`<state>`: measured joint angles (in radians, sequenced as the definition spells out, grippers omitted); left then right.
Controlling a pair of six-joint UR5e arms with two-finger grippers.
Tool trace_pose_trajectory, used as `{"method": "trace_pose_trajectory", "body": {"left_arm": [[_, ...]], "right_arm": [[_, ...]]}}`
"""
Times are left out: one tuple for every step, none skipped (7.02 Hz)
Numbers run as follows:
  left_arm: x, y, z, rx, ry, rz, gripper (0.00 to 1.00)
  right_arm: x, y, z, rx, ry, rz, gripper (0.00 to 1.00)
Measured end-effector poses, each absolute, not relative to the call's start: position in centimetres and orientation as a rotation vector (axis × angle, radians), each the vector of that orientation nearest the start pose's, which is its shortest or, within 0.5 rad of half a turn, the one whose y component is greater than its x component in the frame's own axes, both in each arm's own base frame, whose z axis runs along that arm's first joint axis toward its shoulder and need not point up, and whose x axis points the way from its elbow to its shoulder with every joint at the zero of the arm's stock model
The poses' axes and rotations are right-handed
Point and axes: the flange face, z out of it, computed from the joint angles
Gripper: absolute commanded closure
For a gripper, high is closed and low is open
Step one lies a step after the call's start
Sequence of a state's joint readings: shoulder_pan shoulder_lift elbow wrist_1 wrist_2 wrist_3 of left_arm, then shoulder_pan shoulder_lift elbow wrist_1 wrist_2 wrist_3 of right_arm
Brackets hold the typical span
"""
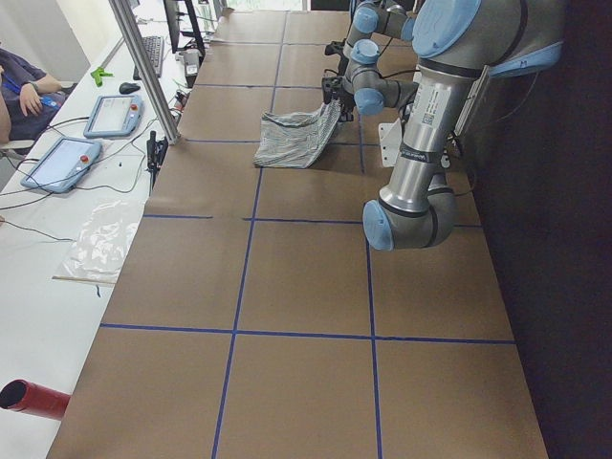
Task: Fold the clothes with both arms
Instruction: 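Lift the near edge with both grippers and fold it away from the robot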
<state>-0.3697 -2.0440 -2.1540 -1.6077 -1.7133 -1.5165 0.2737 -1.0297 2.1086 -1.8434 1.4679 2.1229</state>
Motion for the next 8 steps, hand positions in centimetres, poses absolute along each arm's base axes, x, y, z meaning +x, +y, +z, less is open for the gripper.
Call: {"method": "trace_pose_trajectory", "body": {"left_arm": [[44.4,-32.1,15.8,0.139,1.073,-0.208,1.00],[44.7,-34.7,16.1,0.170,1.046,-0.218,1.00],[44.8,-37.3,16.3,0.200,1.019,-0.230,1.00],[45.1,-39.9,16.5,0.224,0.991,-0.242,1.00],[45.8,-42.3,16.5,0.240,0.966,-0.252,1.00],[46.7,-44.6,16.6,0.254,0.945,-0.259,1.00],[47.7,-46.5,17.4,0.267,0.934,-0.262,1.00],[48.9,-48.3,18.8,0.279,0.929,-0.263,1.00]], "right_arm": [[-48.8,-30.3,18.1,0.006,-0.836,0.838,1.00],[-49.4,-32.1,18.6,0.022,-0.834,0.857,1.00],[-50.3,-33.9,19.0,0.035,-0.831,0.876,1.00],[-51.5,-35.9,19.2,0.046,-0.827,0.898,1.00],[-52.9,-38.0,19.4,0.056,-0.823,0.919,1.00],[-54.2,-40.2,19.9,0.070,-0.819,0.932,1.00],[-55.3,-42.6,20.4,0.087,-0.814,0.937,1.00],[-56.4,-45.0,21.2,0.102,-0.807,0.943,1.00]]}}
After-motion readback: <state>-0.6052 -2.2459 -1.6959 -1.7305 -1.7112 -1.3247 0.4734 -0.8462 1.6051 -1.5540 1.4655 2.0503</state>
